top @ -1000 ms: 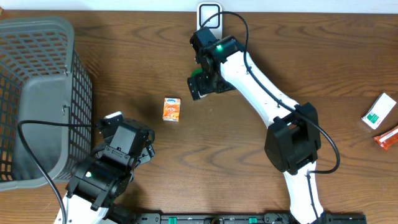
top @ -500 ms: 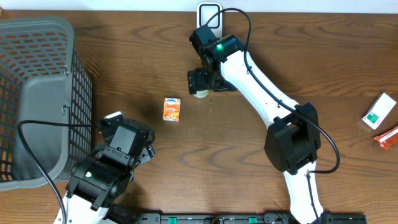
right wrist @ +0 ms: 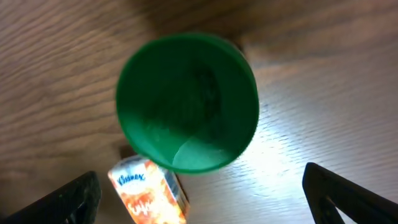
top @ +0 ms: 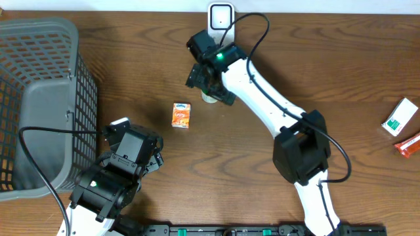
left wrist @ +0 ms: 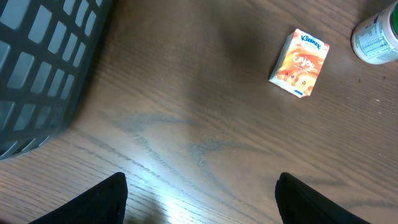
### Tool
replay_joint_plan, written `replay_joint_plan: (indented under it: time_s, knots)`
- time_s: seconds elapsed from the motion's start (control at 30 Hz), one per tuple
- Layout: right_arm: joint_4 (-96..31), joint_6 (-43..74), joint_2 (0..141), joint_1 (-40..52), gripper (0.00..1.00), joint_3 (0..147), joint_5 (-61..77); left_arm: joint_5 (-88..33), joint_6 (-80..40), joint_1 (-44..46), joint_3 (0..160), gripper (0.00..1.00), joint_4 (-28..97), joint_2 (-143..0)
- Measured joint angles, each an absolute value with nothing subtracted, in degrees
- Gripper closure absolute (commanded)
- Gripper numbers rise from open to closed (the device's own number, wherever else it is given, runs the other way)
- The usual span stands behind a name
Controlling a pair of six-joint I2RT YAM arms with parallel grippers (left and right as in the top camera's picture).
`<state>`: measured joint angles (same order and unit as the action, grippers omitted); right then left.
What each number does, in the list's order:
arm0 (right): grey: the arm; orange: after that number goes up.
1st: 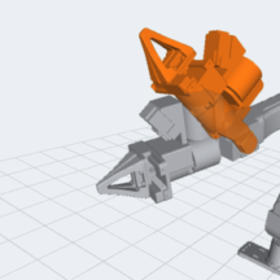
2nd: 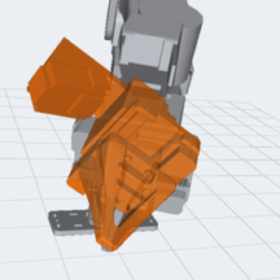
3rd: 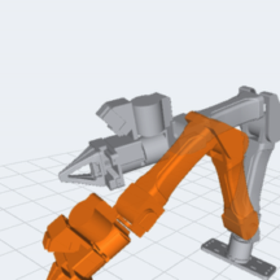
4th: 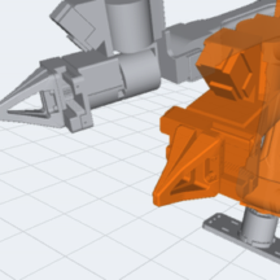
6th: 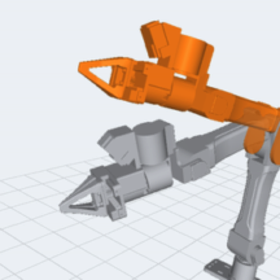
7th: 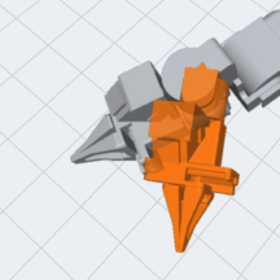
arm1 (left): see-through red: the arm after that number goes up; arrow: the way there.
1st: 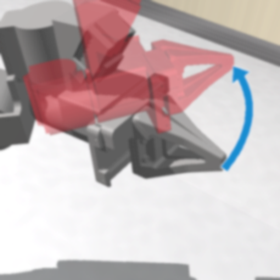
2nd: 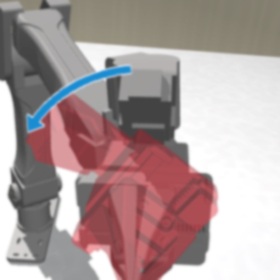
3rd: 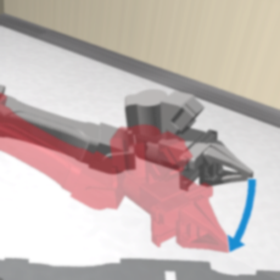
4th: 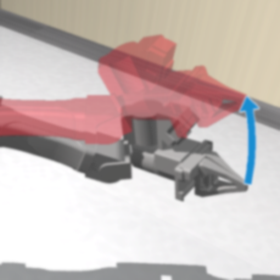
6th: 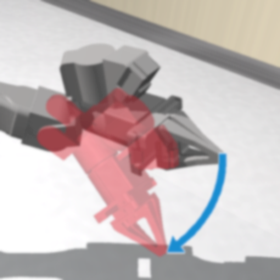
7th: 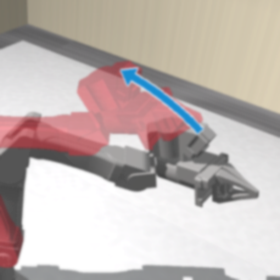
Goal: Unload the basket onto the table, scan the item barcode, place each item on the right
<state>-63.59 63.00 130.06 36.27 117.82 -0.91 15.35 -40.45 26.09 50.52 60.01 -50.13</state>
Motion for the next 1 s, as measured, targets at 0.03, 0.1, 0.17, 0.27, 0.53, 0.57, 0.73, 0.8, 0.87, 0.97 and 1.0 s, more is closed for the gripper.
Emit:
replay_joint_plan:
  time_s: [0.03, 0.1, 0.17, 0.27, 0.53, 0.57, 0.73, 0.8, 0.87, 0.97, 1.0]
  knots:
    - [-63.53, 64.69, 130.78, 36.34, 0.04, 117.84, -0.93, 15.38, -40.45, 26.09, 50.52, 0.23, 60.01, -50.13]
    - [-63.37, 67.09, 131.92, 36.27, 0.05, 117.84, -1.08, 15.38, -40.45, 26.09, 50.52, 0.23, 60.01, -50.13]
    - [-62.67, 68.93, 132.92, 36.10, 0.05, 117.84, -1.10, 15.35, -40.45, 26.09, 50.52, 0.23, 60.01, -50.13]
    - [-61.52, 70.57, 133.75, 35.73, 0.06, 117.84, -1.13, 15.38, -40.45, 26.09, 50.52, 0.23, 60.01, -50.13]
    - [-58.15, 71.81, 136.25, 34.00, 0.08, 117.99, -0.23, 15.38, -40.45, 26.09, 50.52, 0.23, 60.01, -50.13]
    - [-57.65, 71.81, 136.51, 33.74, 0.09, 117.99, 0.03, 15.35, -40.45, 26.09, 50.52, 0.23, 60.01, -50.13]
    - [-54.85, 71.40, 137.99, 32.88, 0.15, 118.02, 2.02, 15.38, -40.45, 26.09, 50.52, 0.23, 60.01, -50.13]
    - [-54.76, 70.94, 138.41, 32.80, 0.23, 118.02, 2.50, 15.35, -40.45, 26.09, 50.52, 0.23, 60.01, -50.13]
    - [-54.52, 70.41, 138.72, 32.80, 0.28, 118.06, 3.05, 15.35, -40.45, 26.09, 50.52, 0.23, 60.01, -50.13]
    - [-54.52, 68.84, 138.69, 32.80, 0.30, 118.45, 3.09, 15.38, -40.45, 26.09, 50.52, 0.23, 60.01, -50.13]
    - [-54.54, 68.07, 138.69, 32.80, 0.32, 118.50, 3.11, 15.35, -40.45, 26.09, 50.52, 0.23, 60.01, -50.13]
